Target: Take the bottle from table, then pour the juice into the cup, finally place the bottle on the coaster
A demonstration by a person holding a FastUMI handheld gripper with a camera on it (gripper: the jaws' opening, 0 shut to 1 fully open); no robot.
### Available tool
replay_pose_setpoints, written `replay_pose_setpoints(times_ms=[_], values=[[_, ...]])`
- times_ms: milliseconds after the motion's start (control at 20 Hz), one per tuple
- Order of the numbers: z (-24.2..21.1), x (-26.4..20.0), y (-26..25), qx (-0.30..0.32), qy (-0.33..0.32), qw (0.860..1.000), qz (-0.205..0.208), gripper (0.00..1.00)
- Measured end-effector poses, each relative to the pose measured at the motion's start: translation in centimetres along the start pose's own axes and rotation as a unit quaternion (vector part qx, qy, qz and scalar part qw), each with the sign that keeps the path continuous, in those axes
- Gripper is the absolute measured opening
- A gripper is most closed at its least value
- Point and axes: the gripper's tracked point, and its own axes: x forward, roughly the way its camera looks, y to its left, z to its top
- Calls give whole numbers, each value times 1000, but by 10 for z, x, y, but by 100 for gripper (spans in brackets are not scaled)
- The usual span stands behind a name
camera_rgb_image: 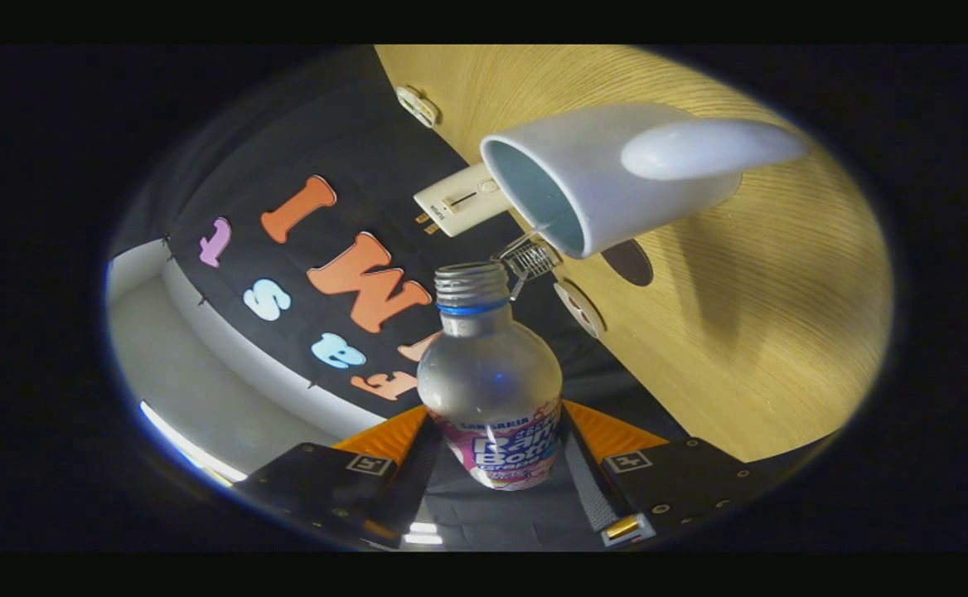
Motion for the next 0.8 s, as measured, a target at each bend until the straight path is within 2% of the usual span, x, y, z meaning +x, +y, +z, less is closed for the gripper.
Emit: replay_pose_setpoints(times_ms=[600,800], values=[[0,-3,13,25,5,999,30,78],[0,-6,25,40,9,998,52,78]])
